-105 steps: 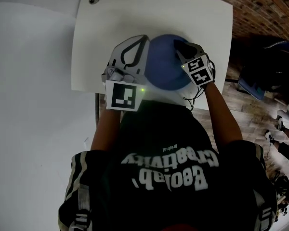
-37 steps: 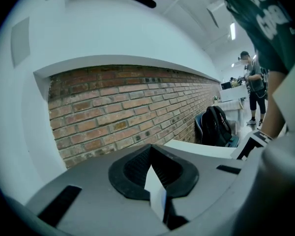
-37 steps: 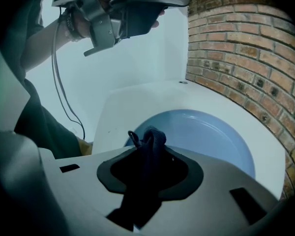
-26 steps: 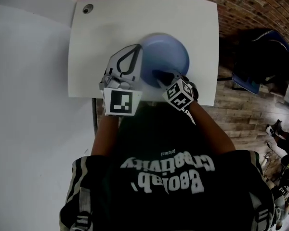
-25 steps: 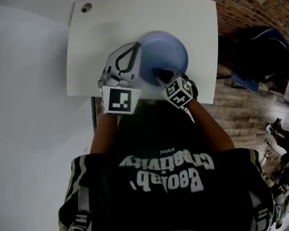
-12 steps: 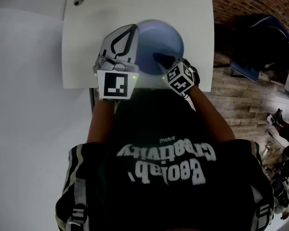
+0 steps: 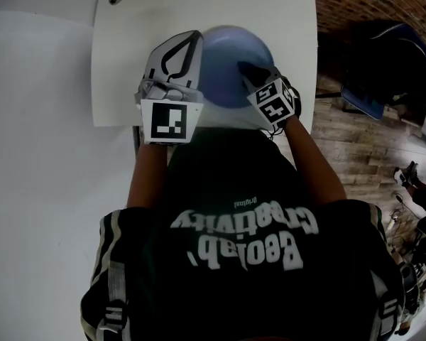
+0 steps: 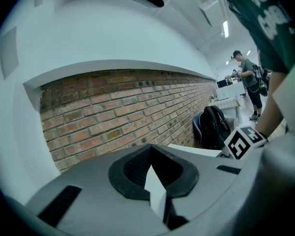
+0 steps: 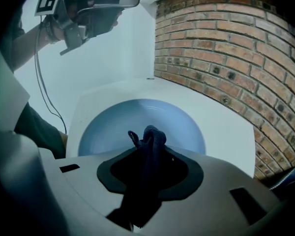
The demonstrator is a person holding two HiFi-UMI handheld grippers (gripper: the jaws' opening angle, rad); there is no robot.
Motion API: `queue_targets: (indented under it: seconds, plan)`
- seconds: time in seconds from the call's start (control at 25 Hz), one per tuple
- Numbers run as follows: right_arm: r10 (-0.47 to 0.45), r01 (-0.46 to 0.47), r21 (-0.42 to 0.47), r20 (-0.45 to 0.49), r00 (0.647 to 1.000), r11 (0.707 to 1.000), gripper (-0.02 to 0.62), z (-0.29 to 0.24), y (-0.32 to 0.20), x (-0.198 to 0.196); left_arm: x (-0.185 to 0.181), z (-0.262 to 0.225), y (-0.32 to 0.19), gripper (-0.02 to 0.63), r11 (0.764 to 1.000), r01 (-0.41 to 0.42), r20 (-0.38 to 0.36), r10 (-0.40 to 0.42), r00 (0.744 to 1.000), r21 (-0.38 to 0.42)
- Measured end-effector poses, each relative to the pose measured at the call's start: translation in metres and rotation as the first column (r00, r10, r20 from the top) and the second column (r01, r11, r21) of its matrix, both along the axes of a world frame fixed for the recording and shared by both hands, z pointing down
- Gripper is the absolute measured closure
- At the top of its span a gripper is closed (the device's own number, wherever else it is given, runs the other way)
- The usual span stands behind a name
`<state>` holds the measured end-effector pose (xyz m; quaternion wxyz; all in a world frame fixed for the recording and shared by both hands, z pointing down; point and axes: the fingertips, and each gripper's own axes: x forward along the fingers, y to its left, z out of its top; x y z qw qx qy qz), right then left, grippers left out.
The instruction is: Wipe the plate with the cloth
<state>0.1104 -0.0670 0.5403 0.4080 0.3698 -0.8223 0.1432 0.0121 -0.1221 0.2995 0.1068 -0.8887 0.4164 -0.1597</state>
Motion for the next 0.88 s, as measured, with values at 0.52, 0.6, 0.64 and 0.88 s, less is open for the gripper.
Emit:
queue_targets:
  seconds: [0.52,0.6,0.64,0.88]
  plan:
    - [0.06,-0.059,0.023,-0.013,0.998,0.998,0.491,-0.002,-0.06,0.012,-0.025,0.011,-0.007,0.603,0.999,0.05,0.017,-0.049,0.999,-0.023]
    - [0.058,-0.058,0.027,-0.016,0.998,0.998,0.491,-0.001,-0.07,0.008,-0.033,0.014,-0.009,0.603,0.998,0.062,0.019,-0.062,0.998,-0.03]
    - [0.057,-0.056,0.029,-0.018,0.998,0.998,0.491,-0.001,-0.075,0.006,-0.037,0.016,-0.01,0.603,0.997,0.069,0.019,-0.068,0.997,-0.033]
    - [0.021,-0.02,0.022,-0.018,1.0,1.0,0.491,0.004,-0.093,-0.011,-0.055,0.023,-0.013,0.603,0.992,0.11,0.014,-0.109,0.994,-0.058]
